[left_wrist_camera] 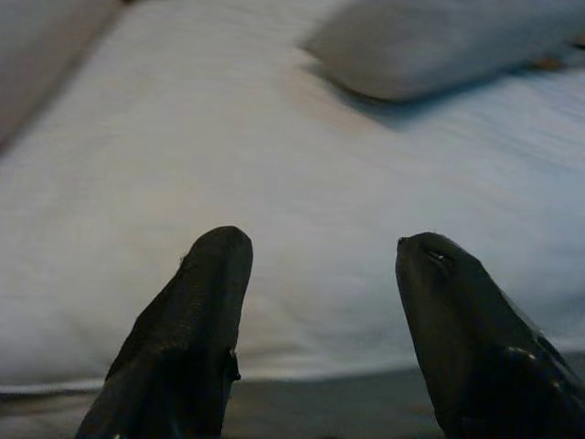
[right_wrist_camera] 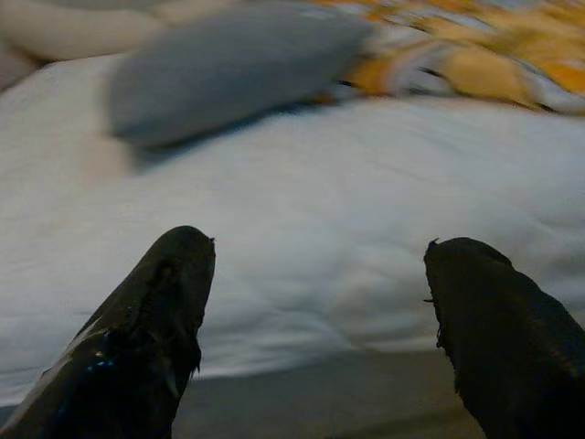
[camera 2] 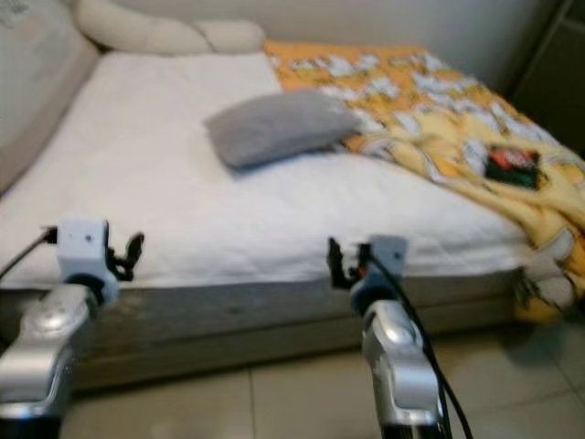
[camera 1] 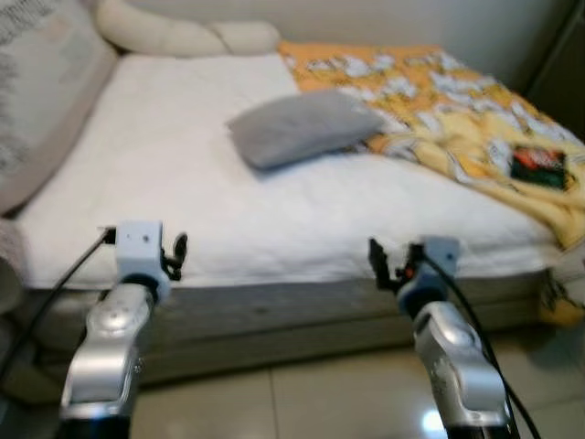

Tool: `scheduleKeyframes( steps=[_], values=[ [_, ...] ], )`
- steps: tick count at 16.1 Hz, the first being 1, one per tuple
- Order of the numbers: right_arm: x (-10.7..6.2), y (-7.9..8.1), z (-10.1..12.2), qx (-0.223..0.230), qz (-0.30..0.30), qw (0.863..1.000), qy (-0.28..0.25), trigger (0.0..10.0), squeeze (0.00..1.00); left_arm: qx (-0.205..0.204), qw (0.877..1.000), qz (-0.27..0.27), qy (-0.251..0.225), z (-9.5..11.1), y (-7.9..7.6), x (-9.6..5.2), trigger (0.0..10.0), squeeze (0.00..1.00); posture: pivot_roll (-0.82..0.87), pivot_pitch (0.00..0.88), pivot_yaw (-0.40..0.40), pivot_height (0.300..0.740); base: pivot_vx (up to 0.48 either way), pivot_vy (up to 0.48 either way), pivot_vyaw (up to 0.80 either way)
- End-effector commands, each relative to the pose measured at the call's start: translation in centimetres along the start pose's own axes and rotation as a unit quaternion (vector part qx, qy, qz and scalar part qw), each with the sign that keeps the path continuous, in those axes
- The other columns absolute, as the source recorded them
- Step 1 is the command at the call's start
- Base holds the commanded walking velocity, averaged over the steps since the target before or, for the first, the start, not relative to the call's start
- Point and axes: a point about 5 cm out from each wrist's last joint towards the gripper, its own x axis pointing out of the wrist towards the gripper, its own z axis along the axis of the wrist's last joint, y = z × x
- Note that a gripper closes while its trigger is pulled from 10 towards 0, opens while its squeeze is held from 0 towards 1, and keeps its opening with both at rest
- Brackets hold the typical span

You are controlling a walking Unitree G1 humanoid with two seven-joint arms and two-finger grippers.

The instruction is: Clean up the room

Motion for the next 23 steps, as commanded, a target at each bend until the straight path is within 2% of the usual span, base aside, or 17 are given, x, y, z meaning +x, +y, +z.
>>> scheduleKeyframes(
  steps=[1,3,5,6,7,9,10,11,12,16,20,23],
  values=[
    [0.0,-0.8,0.7,0.017,-0.02,1.0,-0.009,10.0,0.0,0.002,1.0,-0.004,-0.012,0.5,-0.3,0.2,10.0,0.0,0.0,0.0,-0.014,0.74,0.0,-0.48,0.0],
    [0.3,-0.6,0.1,-0.029,-0.003,0.999,0.025,10.0,0.0,-0.016,0.999,-0.018,-0.029,0.7,-0.6,0.1,10.0,0.0,0.0,0.0,-0.015,0.74,0.0,-0.369,0.0],
    [0.5,-0.4,0.3,-0.034,-0.009,0.999,0.018,10.0,0.0,-0.03,0.999,-0.022,-0.028,0.7,-0.6,0.1,10.0,0.0,0.0,0.0,-0.013,0.74,0.0,0.0,0.0],
    [0.7,-0.4,1.0,-0.11,-0.031,0.993,-0.012,10.0,0.0,-0.034,0.998,-0.029,-0.034,0.8,-0.7,0.1,10.0,0.0,0.0,0.0,-0.013,0.74,0.0,0.0,0.0],
    [0.8,-0.1,1.2,-0.113,-0.024,0.993,-0.025,10.0,0.0,-0.036,0.998,-0.034,-0.036,0.8,-0.8,0.1,10.0,0.0,0.0,0.0,-0.012,0.74,0.0,0.0,0.0],
    [1.0,-0.5,1.9,-0.135,-0.073,0.986,-0.063,10.0,0.0,-0.034,0.998,-0.045,-0.042,0.9,-1.0,0.1,10.0,0.0,0.0,0.0,-0.017,0.74,0.0,0.0,0.0],
    [1.0,-0.3,1.8,-0.125,-0.056,0.989,-0.054,10.0,0.0,-0.035,0.997,-0.047,-0.044,0.9,-1.1,0.0,10.0,0.0,0.0,0.0,-0.017,0.74,0.244,0.0,0.0],
    [0.9,0.2,1.5,-0.107,-0.009,0.993,-0.041,10.0,0.0,-0.036,0.997,-0.047,-0.044,0.9,-1.1,0.0,10.0,0.0,0.0,0.0,-0.017,0.74,0.262,0.0,0.0],
    [0.7,0.2,1.3,-0.09,0.003,0.995,-0.038,10.0,0.0,-0.035,0.997,-0.047,-0.046,0.9,-1.1,0.0,10.0,0.0,0.0,0.0,-0.018,0.74,0.259,0.0,0.0],
    [0.8,0.0,1.2,-0.094,-0.001,0.995,-0.043,10.0,0.0,-0.043,0.997,-0.043,-0.043,0.8,-1.0,0.1,10.0,0.0,0.0,0.0,-0.018,0.74,0.263,0.0,0.0],
    [0.7,0.2,0.9,-0.078,0.019,0.996,-0.029,10.0,0.0,-0.04,0.997,-0.043,-0.043,0.8,-0.9,0.1,10.0,0.0,0.0,0.0,-0.018,0.74,0.266,0.0,0.0],
    [0.6,0.4,0.9,-0.103,0.036,0.994,-0.026,10.0,0.0,-0.038,0.997,-0.043,-0.043,0.8,-0.9,0.1,10.0,0.0,0.0,0.0,-0.018,0.74,0.271,0.0,0.26]
  ],
)
